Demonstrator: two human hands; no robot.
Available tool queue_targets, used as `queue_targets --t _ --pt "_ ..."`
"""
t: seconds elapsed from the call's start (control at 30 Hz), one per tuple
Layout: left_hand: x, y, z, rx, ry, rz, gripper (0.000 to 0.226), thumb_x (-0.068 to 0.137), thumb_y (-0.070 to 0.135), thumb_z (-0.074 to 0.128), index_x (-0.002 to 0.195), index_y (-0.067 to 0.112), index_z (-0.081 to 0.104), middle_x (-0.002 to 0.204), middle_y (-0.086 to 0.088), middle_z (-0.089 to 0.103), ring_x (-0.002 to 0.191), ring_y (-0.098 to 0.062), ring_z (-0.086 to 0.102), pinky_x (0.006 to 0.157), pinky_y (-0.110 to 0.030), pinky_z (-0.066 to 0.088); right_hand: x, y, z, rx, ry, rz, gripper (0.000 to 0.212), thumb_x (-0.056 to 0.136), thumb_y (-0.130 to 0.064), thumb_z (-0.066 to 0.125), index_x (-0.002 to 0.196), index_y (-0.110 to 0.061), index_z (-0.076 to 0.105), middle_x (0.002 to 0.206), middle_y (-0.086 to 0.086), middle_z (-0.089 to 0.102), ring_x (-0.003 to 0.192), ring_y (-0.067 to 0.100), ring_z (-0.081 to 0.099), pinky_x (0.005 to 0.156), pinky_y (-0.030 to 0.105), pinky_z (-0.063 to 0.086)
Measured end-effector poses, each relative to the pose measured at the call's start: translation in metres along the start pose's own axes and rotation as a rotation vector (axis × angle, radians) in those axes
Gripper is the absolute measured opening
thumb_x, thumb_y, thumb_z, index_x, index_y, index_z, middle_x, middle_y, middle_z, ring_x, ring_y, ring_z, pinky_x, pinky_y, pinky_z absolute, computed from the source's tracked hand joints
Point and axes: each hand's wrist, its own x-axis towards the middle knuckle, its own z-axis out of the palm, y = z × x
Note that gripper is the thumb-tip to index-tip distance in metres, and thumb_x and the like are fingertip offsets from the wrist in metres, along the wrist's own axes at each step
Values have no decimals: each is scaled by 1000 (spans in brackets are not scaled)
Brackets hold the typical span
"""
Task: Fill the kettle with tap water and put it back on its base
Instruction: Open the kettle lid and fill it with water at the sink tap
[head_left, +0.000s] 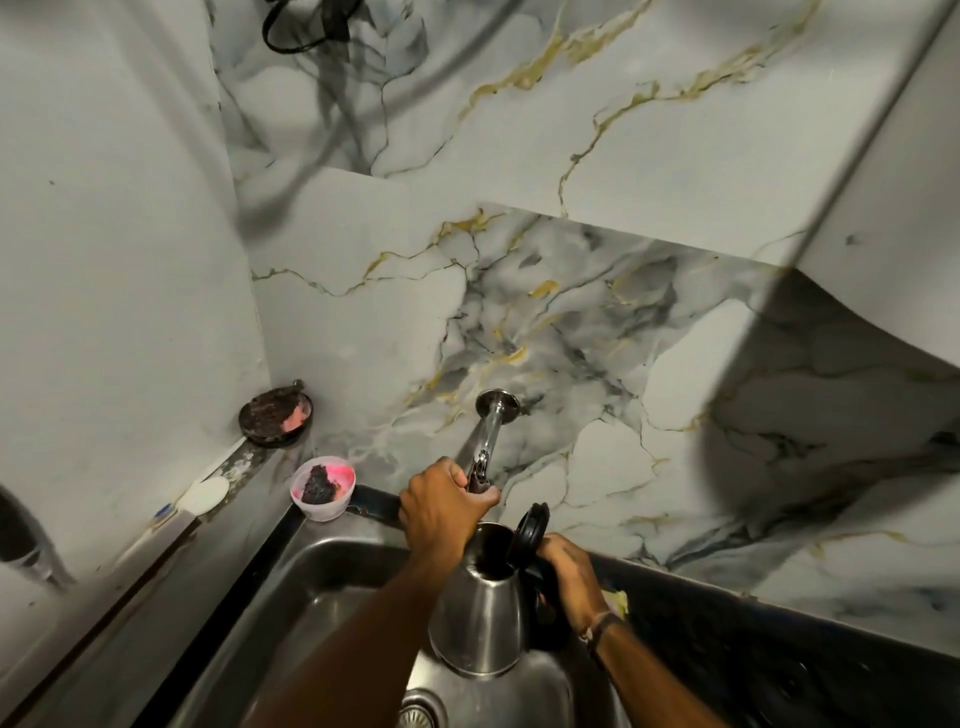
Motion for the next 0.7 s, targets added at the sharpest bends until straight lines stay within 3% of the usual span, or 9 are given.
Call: queue_targets --t 0.1,0.27,0.4,0.47,0.53,0.63,0.7 --pt "6 -4 -4 33 -38 53 51 72 61 95 68 31 53 78 8 74 87 -26 78 82 -42 67 3 -2 5 -3 1 -8 51 81 -36 61 97 12 70 87 9 73 84 20 65 74 34 51" --pt "10 -12 -8 -41 -111 107 41 75 52 100 69 36 63 77 8 82 80 -16 81 86 -43 69 8 -1 12 -23 -7 -7 50 80 -38 61 96 8 72 88 8 75 86 18 68 79 34 53" --pt "22 -22 -14 -161 -223 105 34 69 44 108 69 33 75 65 13 82 63 0 80 77 -35 72 13 -1 20 -24 -19 -17 52 80 -38 61 97 10 72 90 15 75 87 18 67 80 33 53" --pt "27 -22 -16 -199 -295 76 33 69 40 109 70 32 77 65 24 81 65 3 80 75 -31 71 14 -2 22 -25 -29 -18 52 81 -38 61 98 10 72 91 11 75 87 19 67 79 32 53" --pt "31 -22 -18 -232 -360 51 34 67 39 110 72 35 76 62 34 76 67 12 77 69 -22 67 16 -3 24 -21 -38 -20 54 81 -38 60 101 11 72 96 20 76 90 22 68 82 35 55" --pt "37 -24 -21 -274 -418 38 36 64 39 111 81 30 81 65 29 80 62 12 77 54 -6 56 17 -5 25 -17 -48 -45 56 82 -37 59 104 13 71 110 33 74 93 25 68 85 38 55" --pt "41 -25 -21 -284 -443 36 40 63 40 111 91 27 84 69 16 84 64 5 79 54 -5 55 19 -5 25 -24 -52 -50 57 82 -38 59 105 12 71 110 33 74 93 26 67 84 38 55"
